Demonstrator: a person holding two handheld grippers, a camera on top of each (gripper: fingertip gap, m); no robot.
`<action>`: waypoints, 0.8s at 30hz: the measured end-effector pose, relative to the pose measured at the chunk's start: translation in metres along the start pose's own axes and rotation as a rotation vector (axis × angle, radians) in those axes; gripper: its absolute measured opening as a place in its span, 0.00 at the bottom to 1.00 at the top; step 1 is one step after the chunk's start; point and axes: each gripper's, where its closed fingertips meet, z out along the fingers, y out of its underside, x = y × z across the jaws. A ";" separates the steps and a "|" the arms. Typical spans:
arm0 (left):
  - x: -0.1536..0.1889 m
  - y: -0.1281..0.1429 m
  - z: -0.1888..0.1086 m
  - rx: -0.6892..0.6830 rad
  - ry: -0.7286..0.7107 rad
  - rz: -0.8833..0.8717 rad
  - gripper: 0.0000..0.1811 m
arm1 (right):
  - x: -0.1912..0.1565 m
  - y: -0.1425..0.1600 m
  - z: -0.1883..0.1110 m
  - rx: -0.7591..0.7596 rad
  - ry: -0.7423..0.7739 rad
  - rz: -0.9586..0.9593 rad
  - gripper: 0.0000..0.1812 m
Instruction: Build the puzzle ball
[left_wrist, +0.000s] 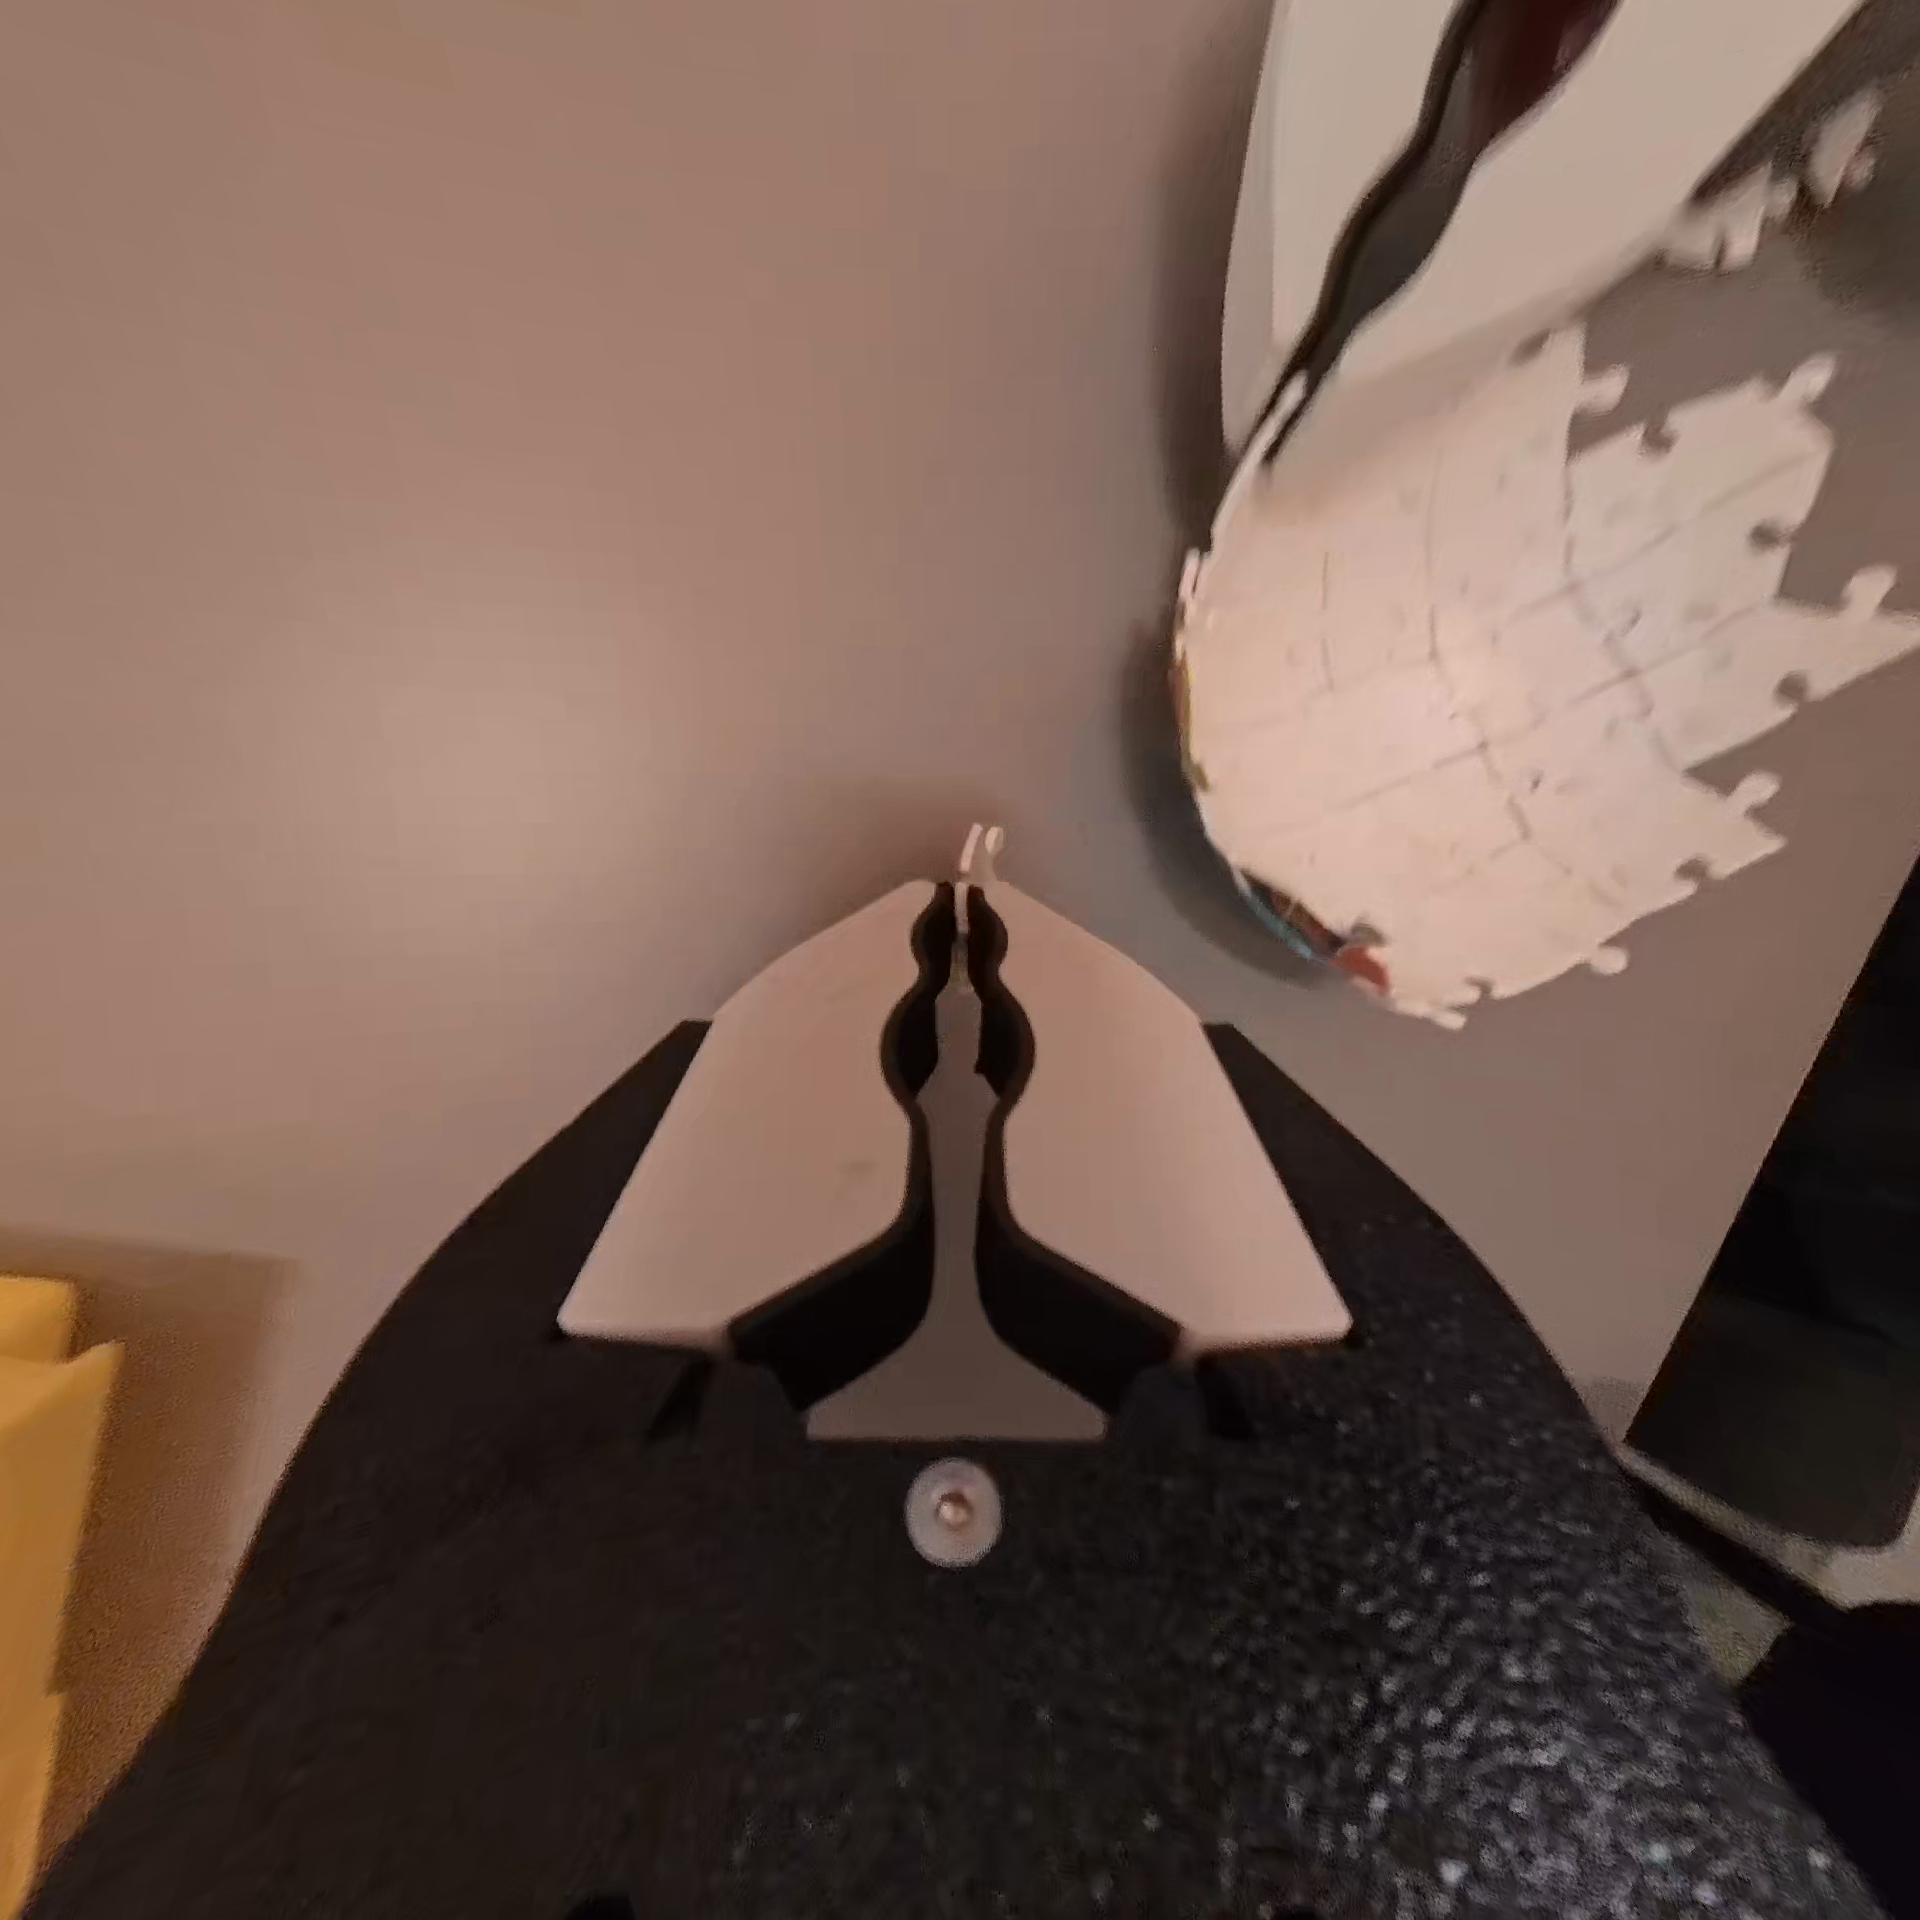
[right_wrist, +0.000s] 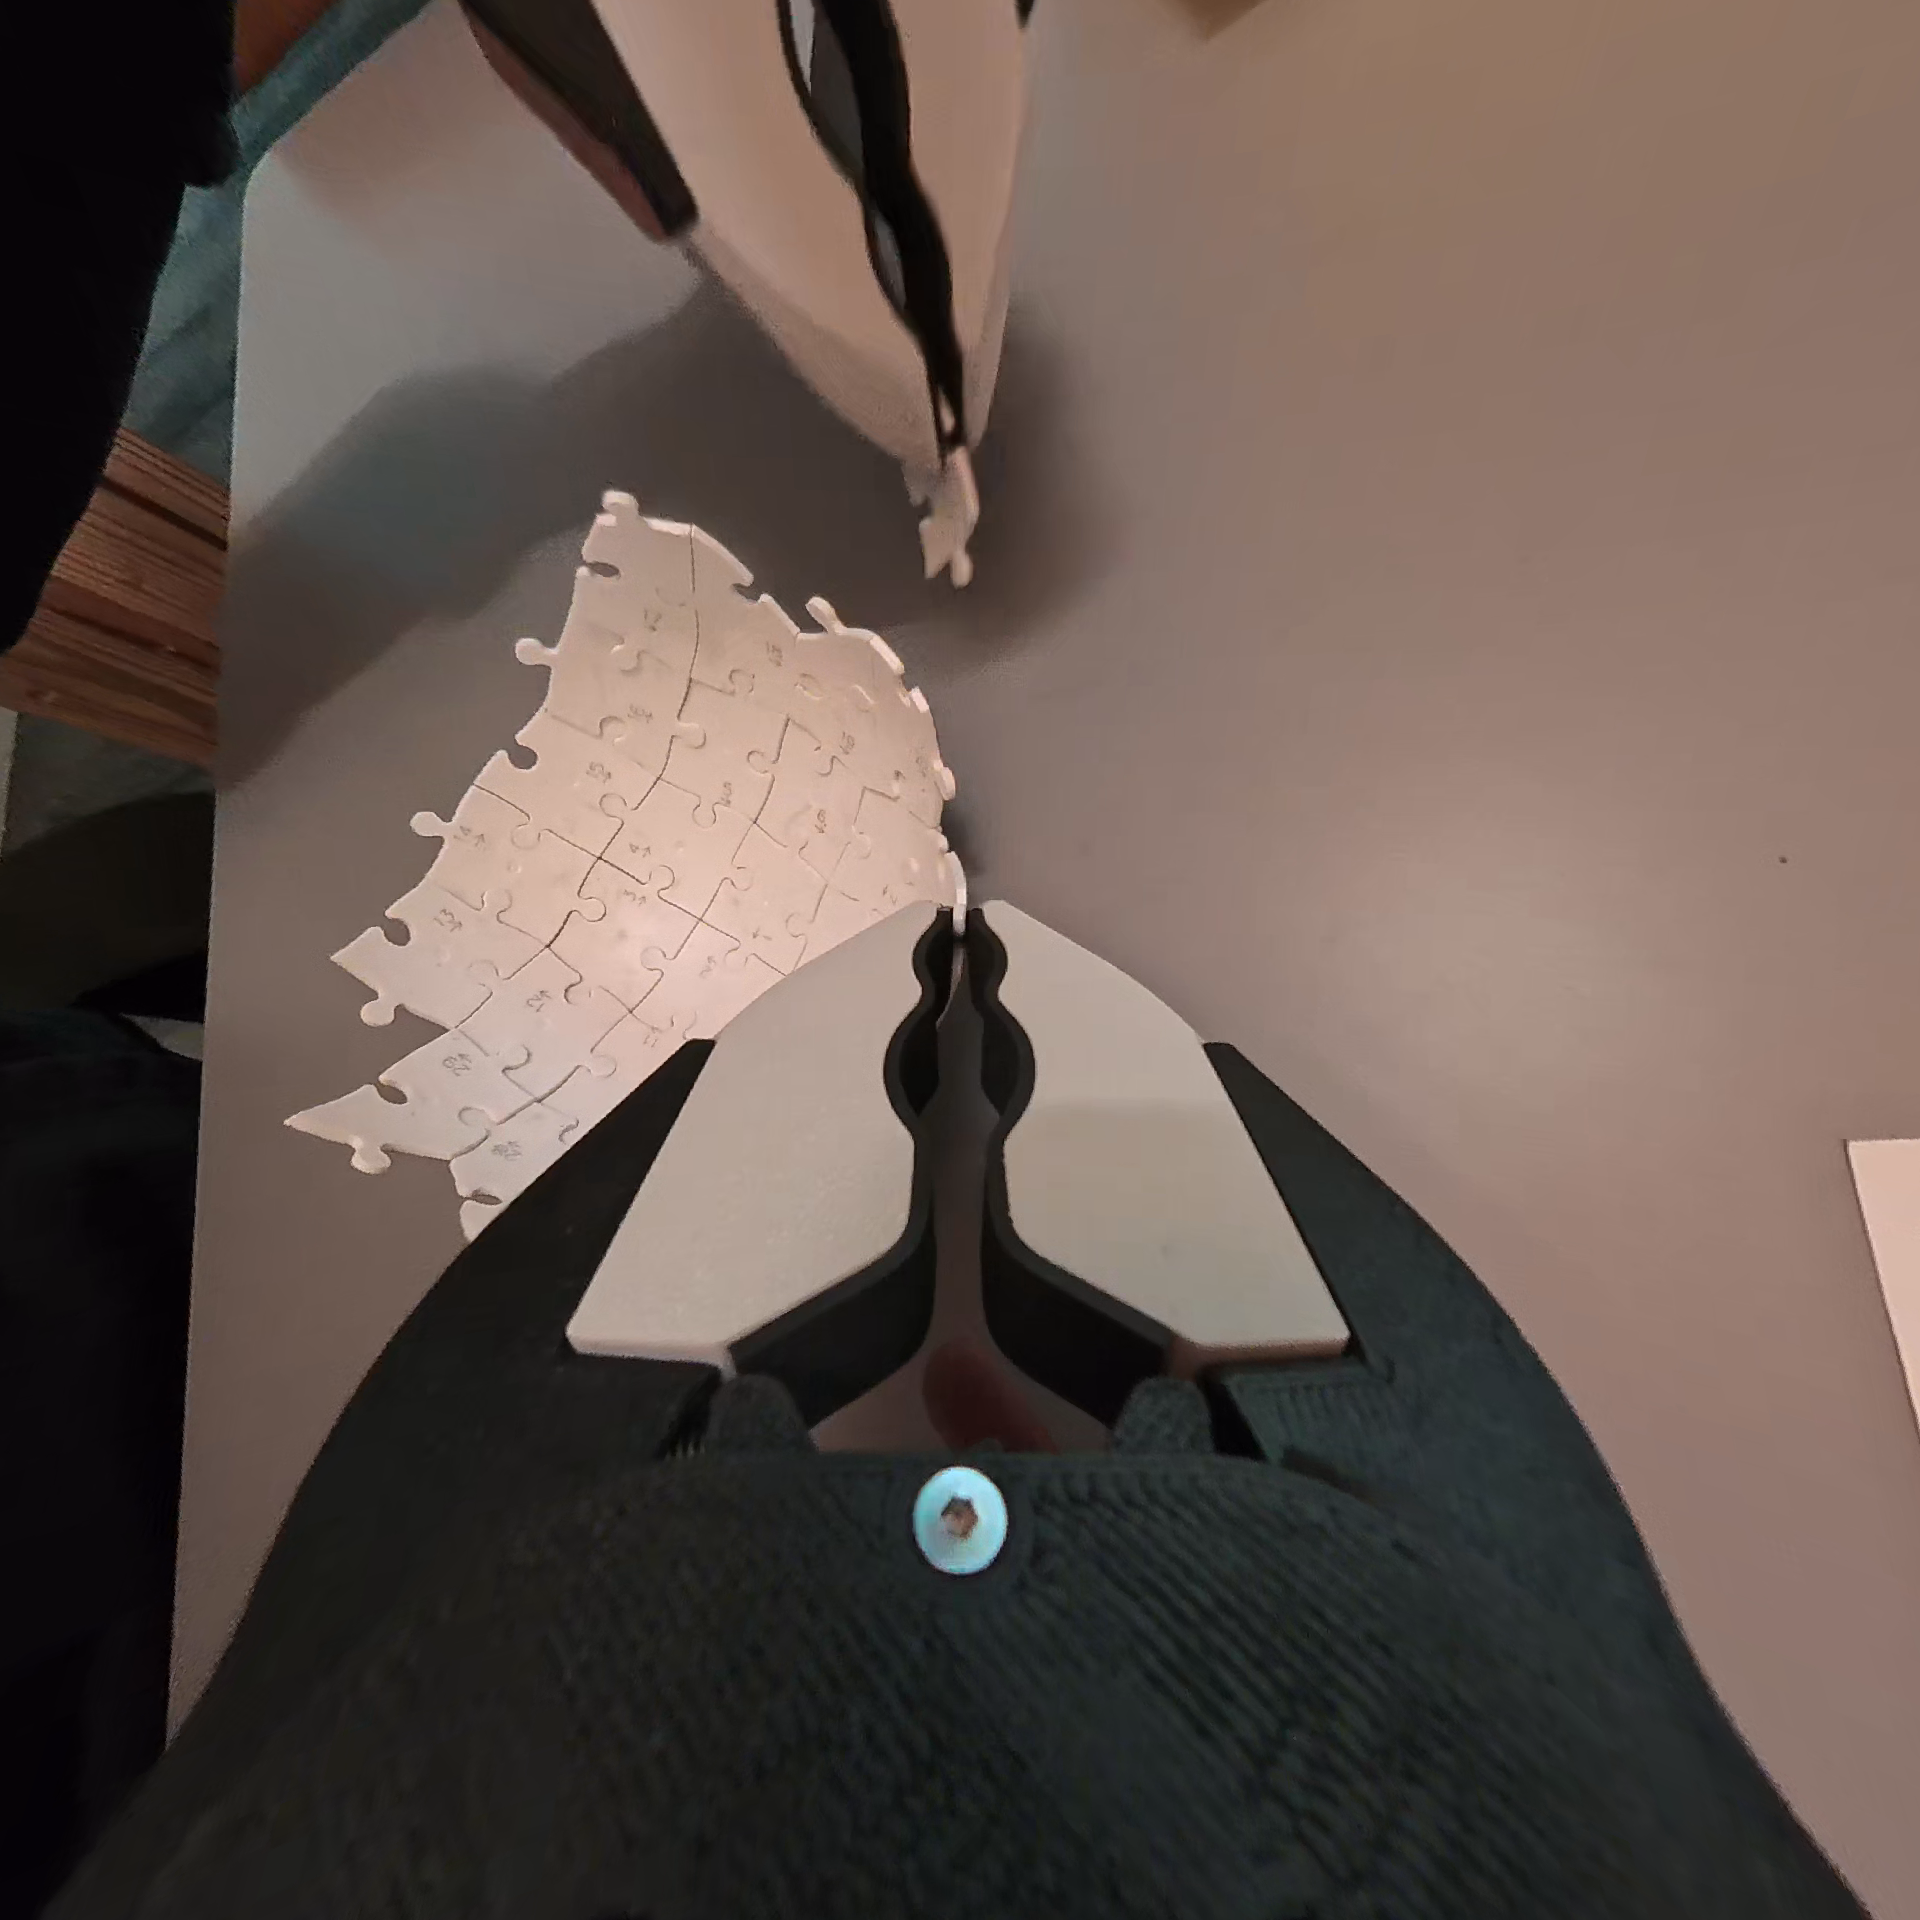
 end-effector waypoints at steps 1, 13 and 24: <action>0.002 0.008 0.006 -0.028 0.013 0.012 0.01 | 0.000 -0.001 0.001 -0.003 0.000 -0.007 0.01; 0.005 0.011 0.015 0.135 0.114 -0.020 0.01 | -0.015 -0.001 0.001 -0.046 -0.013 -0.110 0.01; 0.000 -0.013 0.009 0.375 -0.324 0.481 0.01 | -0.018 0.001 0.000 -0.072 -0.003 -0.135 0.01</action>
